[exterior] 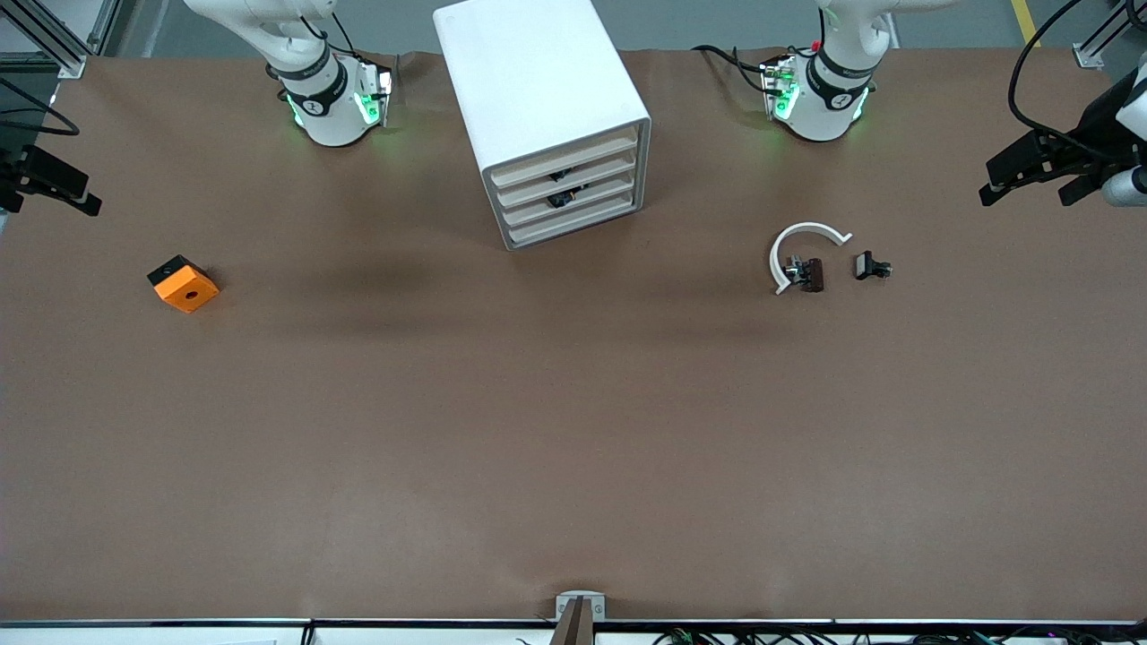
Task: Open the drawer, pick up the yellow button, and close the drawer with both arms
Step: 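Reach the left gripper to the uppermost drawer's front edge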
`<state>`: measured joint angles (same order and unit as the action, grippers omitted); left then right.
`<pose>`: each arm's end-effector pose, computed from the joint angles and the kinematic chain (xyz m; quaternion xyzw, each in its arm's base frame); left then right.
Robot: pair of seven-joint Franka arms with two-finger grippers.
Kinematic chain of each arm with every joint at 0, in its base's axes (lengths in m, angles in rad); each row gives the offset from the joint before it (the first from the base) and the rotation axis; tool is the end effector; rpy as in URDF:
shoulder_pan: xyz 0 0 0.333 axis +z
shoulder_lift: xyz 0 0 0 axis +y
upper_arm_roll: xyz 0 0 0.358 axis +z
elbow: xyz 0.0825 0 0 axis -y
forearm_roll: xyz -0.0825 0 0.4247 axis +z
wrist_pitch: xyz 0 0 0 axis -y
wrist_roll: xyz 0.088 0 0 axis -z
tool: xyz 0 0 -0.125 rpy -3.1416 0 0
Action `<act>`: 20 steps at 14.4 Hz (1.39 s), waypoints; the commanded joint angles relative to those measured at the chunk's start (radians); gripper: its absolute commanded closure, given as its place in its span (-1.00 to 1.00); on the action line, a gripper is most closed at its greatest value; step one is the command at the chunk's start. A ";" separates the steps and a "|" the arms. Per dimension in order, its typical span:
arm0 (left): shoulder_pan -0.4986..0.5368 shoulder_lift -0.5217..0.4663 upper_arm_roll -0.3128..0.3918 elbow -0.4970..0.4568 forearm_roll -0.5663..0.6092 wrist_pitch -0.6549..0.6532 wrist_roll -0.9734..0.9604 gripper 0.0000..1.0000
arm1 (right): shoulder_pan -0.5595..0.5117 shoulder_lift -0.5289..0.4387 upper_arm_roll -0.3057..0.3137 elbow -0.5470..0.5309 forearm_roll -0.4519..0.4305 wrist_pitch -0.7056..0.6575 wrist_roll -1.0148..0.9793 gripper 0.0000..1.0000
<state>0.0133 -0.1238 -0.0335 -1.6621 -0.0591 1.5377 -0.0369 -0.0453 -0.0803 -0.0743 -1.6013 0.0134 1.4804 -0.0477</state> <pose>0.5471 -0.0199 0.6698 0.9996 0.0075 -0.0011 0.0274 0.5525 -0.0665 0.6714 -0.9991 0.0353 0.0195 0.0113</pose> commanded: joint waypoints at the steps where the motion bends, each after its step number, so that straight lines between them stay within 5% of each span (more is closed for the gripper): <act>1: -0.001 0.012 -0.002 0.027 0.022 -0.021 -0.008 -1.00 | -0.004 -0.015 0.002 0.000 0.007 -0.005 -0.009 -1.00; 10: 0.022 0.084 0.010 0.033 0.016 -0.021 -0.014 -1.00 | -0.005 -0.010 0.001 0.006 0.011 0.000 -0.003 -1.00; 14: 0.028 0.238 0.010 0.038 0.013 0.008 -0.015 -1.00 | -0.008 -0.007 -0.002 0.018 0.011 0.000 -0.001 -1.00; 20: 0.013 0.479 0.001 0.050 0.013 0.272 -0.151 -1.00 | -0.007 -0.007 -0.001 0.018 0.011 -0.002 -0.004 -1.00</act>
<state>0.0370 0.2979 -0.0243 -1.6517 -0.0590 1.7642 -0.1066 -0.0455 -0.0803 -0.0779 -1.5889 0.0138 1.4835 -0.0476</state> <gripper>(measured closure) 0.000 0.000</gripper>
